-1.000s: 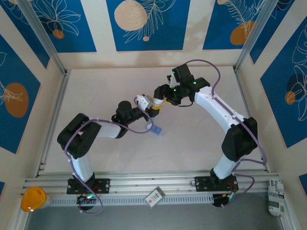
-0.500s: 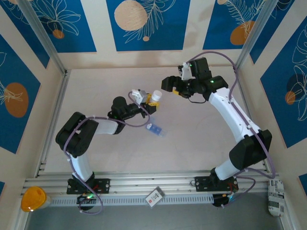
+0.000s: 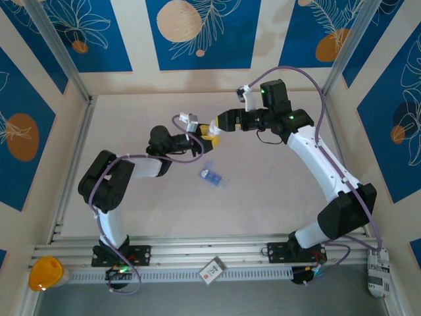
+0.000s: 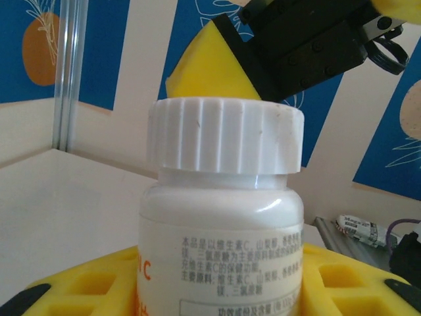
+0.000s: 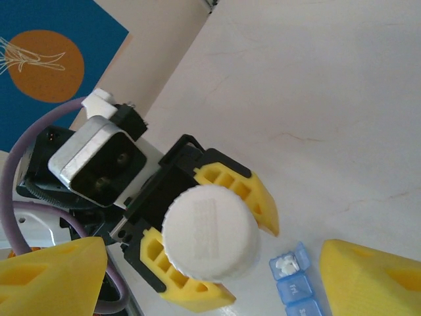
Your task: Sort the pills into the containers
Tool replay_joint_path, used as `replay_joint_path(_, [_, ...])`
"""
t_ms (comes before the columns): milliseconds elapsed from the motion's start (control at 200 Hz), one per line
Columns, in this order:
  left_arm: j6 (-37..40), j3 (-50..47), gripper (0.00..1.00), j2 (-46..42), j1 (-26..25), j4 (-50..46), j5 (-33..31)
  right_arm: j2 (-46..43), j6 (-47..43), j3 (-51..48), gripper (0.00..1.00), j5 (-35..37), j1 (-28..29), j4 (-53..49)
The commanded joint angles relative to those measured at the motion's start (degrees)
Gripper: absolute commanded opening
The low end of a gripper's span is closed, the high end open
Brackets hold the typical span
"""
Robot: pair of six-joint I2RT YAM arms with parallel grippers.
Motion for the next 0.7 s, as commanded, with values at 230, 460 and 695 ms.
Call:
replay_joint_path(230, [-4.18, 2.45, 0.0, 0.97, 0.63, 3.67, 4.37, 3.2, -2.6, 2.99, 0.79, 0.92, 2.2, -0.95])
replay_joint_path(460, [-4.95, 2.58, 0.0, 1.32, 0.63, 4.2, 4.75, 3.73, -2.63, 3.71, 0.63, 1.46, 2.35, -1.51])
replay_joint_path(695, [-5.98, 2.72, 0.0, 1.5, 0.62, 5.51, 4.74, 3.66, -2.64, 3.06, 0.42, 1.52, 2.23, -1.77])
